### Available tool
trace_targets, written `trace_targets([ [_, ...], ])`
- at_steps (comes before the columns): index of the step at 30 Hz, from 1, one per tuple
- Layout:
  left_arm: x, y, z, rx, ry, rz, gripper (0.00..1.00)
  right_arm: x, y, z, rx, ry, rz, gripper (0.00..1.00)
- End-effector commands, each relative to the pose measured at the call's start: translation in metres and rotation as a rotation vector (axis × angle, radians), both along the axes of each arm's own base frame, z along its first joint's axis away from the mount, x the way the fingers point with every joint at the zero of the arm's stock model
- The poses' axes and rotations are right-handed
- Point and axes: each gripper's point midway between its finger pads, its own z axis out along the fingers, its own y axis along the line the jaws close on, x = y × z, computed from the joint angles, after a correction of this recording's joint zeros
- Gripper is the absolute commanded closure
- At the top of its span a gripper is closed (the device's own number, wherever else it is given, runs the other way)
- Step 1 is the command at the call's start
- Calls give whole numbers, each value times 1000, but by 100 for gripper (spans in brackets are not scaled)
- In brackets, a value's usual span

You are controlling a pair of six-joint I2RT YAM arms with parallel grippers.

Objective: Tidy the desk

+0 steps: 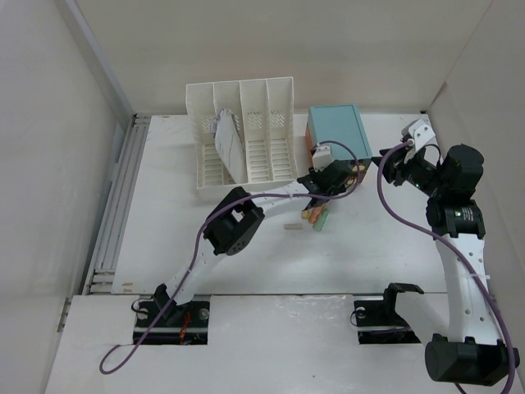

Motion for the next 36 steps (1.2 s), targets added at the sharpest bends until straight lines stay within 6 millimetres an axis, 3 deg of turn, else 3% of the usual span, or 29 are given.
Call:
trace_targets([
  [1,24,26,-3,26,-30,95,59,-3,1,11,-1,-47,14,65],
  [4,24,29,-10,40,-21,107,59,-3,1,11,-1,-47,14,65],
  [5,22,31,-9,42,-19,107,48,-3,1,11,-1,-47,14,65],
  [6,20,33,-10,38,-12,114,44,-3,1,11,-1,-47,14,65],
  [11,15,49,-12,58,-13,144,36,-3,1,11,-1,-47,14,65],
  [14,16,48,-21,72,-4,144,36,-5,2,14,-2,-56,14,65],
  [15,19,43,-12,63,-19,137,36,-5,2,14,-2,-56,14,65],
  [21,32,45,-12,95,-50,147,44,-4,-2,14,-3,-56,3,65],
  [27,43,38,9,89,-100,143,51,-5,0,14,-2,-56,12,65],
  [28,42,41,1,112,-93,150,51,-5,0,14,-2,-56,12,65],
  [32,45,40,5,118,-103,152,51,-5,-3,12,-1,-47,3,65],
  [33,49,47,-4,142,-94,167,52,-6,-2,12,1,-47,12,65],
  [36,50,49,-4,153,-101,169,58,-6,-2,12,1,-47,12,65],
])
